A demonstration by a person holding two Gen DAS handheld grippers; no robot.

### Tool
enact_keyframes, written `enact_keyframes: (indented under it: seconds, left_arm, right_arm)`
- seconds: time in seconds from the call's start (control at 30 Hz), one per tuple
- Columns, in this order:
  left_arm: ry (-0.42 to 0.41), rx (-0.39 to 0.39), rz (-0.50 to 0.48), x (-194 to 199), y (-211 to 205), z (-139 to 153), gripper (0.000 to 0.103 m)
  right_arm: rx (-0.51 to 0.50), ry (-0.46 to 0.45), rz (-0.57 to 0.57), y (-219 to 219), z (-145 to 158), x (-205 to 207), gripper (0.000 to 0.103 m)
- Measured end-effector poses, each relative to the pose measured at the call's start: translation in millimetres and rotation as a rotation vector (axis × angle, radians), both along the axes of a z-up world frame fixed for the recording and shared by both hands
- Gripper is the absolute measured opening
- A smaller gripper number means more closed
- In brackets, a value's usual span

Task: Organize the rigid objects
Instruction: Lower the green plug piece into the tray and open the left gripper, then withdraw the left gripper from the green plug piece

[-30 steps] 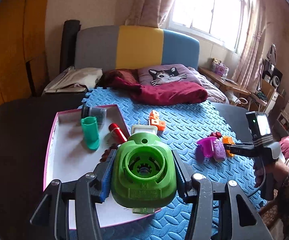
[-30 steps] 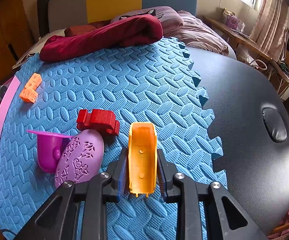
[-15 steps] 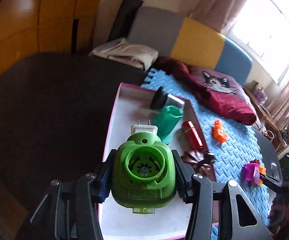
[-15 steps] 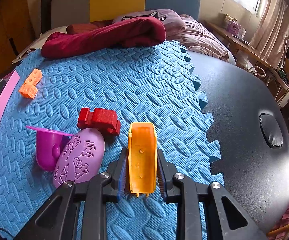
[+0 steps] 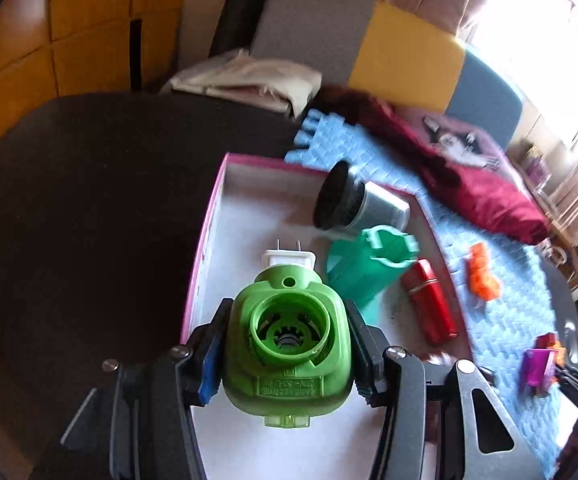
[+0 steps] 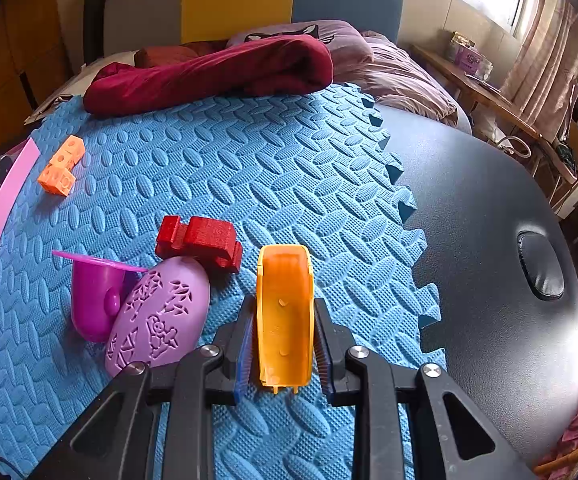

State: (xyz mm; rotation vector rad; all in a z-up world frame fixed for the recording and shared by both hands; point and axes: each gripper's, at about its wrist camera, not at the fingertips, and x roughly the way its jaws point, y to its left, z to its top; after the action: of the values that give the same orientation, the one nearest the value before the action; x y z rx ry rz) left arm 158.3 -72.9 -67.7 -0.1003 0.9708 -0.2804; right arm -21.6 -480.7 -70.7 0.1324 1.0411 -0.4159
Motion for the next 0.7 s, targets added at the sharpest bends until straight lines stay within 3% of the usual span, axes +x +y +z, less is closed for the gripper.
enact_keyframes:
  seconds: [0.27,0.43,0.7]
  left_arm:
    - [-0.016,0.012,0.003,-8,3,0,0.061]
    - [-0.084,0.021,0.006,-31,6,18,0.07]
    - [-0.135,0.057,0.006,-73,8,31,0.071]
  right_arm:
    - [-0.005,-0.002,0.001,1,0,0,0.026]
    - [-0.008,-0.001,0.002,1,0,0,0.026]
    - [-0.021,0.0,0.007,3,0,0,0.026]
